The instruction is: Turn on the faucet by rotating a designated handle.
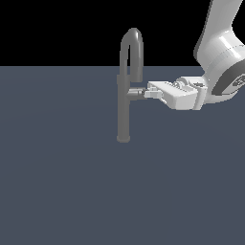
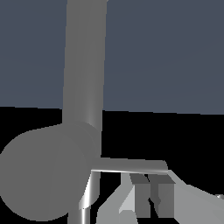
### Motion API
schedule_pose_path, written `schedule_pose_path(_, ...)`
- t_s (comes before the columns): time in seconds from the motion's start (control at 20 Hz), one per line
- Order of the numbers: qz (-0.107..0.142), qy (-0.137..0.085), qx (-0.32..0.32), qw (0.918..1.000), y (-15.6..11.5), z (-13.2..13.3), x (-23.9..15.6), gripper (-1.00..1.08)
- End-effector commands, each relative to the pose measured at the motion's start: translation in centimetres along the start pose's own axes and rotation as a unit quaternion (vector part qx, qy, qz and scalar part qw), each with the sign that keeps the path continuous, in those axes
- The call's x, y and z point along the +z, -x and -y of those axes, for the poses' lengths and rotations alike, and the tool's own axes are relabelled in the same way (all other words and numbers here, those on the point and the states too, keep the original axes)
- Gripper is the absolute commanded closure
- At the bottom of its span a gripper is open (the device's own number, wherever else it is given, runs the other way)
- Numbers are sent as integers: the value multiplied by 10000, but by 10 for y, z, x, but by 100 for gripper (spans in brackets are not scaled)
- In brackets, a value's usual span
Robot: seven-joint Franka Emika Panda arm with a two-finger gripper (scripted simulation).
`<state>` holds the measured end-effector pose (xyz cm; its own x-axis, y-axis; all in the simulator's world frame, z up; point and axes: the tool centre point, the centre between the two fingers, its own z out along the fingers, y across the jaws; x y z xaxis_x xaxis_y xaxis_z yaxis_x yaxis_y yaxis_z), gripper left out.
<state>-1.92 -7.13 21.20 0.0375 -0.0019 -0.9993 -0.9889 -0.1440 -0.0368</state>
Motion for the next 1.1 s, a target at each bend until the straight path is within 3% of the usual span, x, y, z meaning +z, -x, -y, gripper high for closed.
schedule_pose_path(0.0, 34, -35, 196, 9998, -29, -9, 0, 108)
schedule_pose_path(0.05, 8, -2, 5, 10000, -4, -1, 0, 108)
schedule_pose_path(0.55, 35, -35, 197, 9998, -58, 5, 0, 108)
schedule_pose_path(0.6, 35, -35, 197, 9998, -58, 5, 0, 108)
schedule_pose_path(0.65, 26, 50, -97, 9999, -20, 13, -1, 108)
schedule_pose_path(1.05, 32, 1, 76, 10000, -53, 24, 0, 108)
